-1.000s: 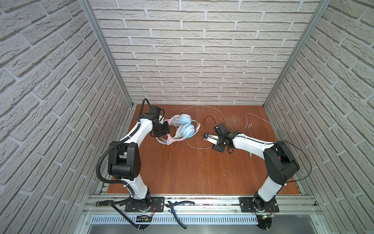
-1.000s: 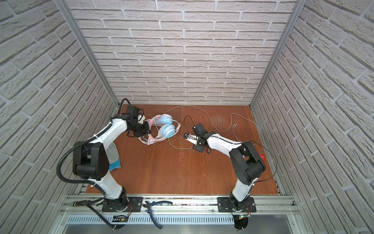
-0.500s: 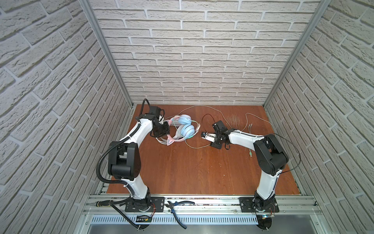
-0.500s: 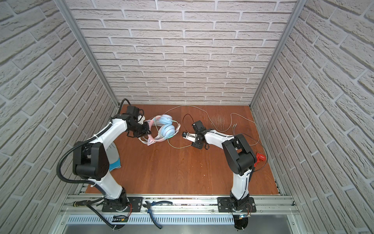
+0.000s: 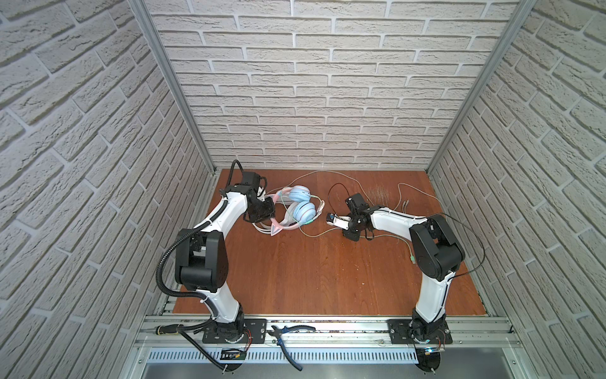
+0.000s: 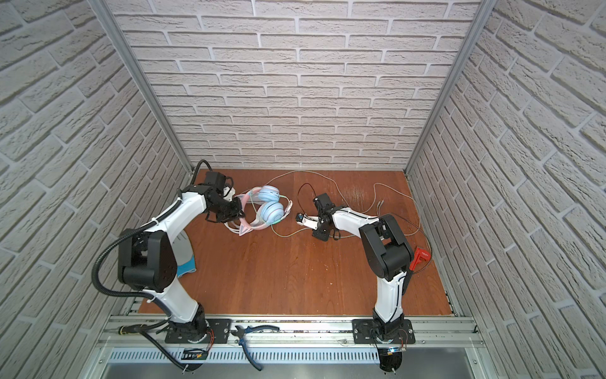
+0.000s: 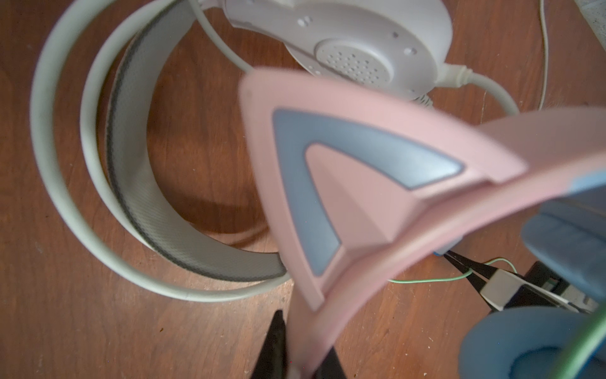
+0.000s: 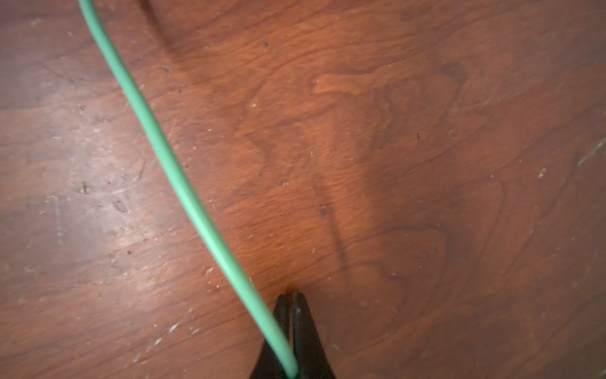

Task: Wrap the headphones
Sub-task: 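Carry the green cable with the right gripper over the pink headband near the left gripper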

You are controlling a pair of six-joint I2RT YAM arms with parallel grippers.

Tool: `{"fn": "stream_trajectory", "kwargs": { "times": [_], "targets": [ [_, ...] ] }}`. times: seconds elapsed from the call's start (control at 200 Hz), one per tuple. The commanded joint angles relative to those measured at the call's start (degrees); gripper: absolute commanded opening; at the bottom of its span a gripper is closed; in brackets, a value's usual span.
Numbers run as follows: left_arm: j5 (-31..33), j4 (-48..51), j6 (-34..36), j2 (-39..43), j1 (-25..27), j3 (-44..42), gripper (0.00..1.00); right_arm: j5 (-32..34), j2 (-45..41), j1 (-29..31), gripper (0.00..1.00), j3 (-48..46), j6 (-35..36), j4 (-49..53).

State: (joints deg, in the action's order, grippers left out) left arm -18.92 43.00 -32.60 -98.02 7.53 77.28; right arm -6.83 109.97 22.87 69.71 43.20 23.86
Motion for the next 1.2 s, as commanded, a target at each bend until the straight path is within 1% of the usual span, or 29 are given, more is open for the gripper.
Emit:
{"fn": "stream_trajectory", "kwargs": {
  "times": [0.0,0.125,0.24,0.41,0.615,0.74,1.06,1.195],
  "targets": [
    [-2.02,-1.58,0.43,0.39,0.2,0.47,0.0,-2.83,-3.47,-0.29,0.06,-1.26,-1.9,1.36],
    [-1.93,-1.53,0.28,-0.03,0.16,0.53,0.0,-4.34,-6.89,-0.32,0.06,-2.21,-3.16,2.59],
    [-1.58,-2.13,-0.39,-0.15,0.45,0.36,0.0,-7.17,-11.84,0.04,0.06,-3.29,-3.47,4.75],
    [-0.55,-1.94,-0.62,-0.75,1.33,1.07,0.0,-6.1,-18.65,3.16,0.06,-5.16,-1.96,7.88],
    [2.15,-0.23,-0.62,-1.83,3.61,3.35,0.0,-4.37,-21.33,7.74,0.06,-2.2,-0.8,15.41],
    [3.92,1.2,-0.67,-2.23,4.98,4.83,0.0,-3.62,-22.85,9.84,0.06,-1.07,-0.66,17.88],
    [11.69,6.16,0.78,-3.52,8.92,8.06,0.0,-5.26,-28.37,10.55,0.06,2.97,0.92,21.59],
    [13.49,7.58,1.35,-4.12,11.03,9.82,0.0,-6.66,-28.94,10.59,0.06,5.84,0.65,23.73]
  ]
}}
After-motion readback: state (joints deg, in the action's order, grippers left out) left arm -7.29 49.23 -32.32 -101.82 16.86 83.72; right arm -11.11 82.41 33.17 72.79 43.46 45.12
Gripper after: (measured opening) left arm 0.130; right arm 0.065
